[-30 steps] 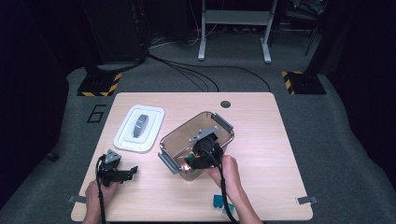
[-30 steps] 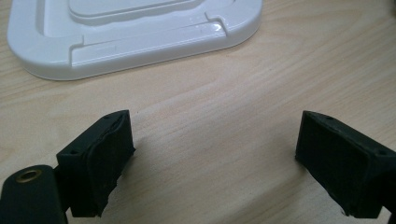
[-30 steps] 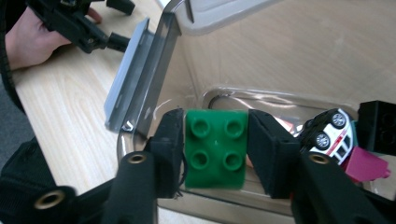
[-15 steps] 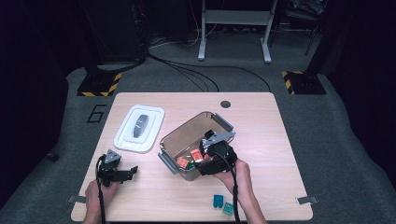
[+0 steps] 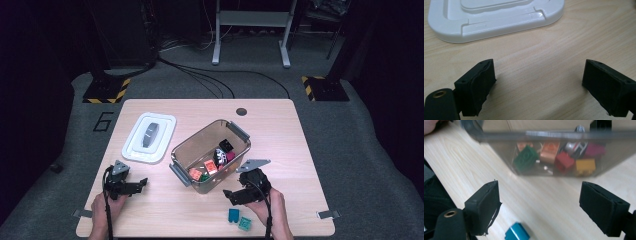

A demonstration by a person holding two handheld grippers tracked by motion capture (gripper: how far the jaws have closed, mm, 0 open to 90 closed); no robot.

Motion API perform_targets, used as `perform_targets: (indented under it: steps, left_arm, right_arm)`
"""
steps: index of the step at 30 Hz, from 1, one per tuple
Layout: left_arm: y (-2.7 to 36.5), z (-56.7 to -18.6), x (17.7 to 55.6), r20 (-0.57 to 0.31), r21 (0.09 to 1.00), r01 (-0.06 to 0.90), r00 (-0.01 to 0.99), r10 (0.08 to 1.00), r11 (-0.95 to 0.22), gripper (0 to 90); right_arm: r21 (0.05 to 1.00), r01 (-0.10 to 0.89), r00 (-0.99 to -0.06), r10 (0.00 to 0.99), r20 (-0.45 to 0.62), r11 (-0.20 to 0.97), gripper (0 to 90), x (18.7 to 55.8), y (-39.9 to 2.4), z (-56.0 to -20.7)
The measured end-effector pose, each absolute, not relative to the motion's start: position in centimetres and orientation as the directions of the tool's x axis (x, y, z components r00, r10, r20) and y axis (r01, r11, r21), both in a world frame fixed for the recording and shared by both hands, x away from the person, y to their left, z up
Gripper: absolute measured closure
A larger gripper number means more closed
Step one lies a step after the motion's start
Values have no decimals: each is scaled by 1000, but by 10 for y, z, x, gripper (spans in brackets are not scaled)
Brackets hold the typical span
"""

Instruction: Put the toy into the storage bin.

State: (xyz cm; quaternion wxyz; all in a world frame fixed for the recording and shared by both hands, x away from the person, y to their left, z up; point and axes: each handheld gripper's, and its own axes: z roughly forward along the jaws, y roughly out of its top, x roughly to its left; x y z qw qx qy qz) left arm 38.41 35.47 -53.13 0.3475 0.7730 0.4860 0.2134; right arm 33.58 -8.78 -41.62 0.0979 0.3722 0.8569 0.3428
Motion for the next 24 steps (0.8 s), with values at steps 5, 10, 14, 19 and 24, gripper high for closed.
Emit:
perform_targets:
  steps: [5,10,14,19,24]
  left_arm:
    - [355,-531,384,-8,746,602,436,900,-285,109]
    - [355,-531,384,-8,745,603,436,900,-286,109]
    - [355,-531,384,-8,745,603,437,900,-286,109]
    - [355,-531,384,-9,745,603,435,900,-284,109]
    - [355,-531,384,-8,745,603,436,900,-286,109]
  right_arm:
    - [653,597,-684,720,112,466,159,325,-101,-429]
    - [640,608,-680,724,114,470,163,315,-108,-442]
    - [609,636,-669,732,130,474,144,306,-116,-463]
    - [573,655,-673,726,144,493,97,296,-120,-477]
    - [566,645,-687,714,134,514,147,289,-121,-488]
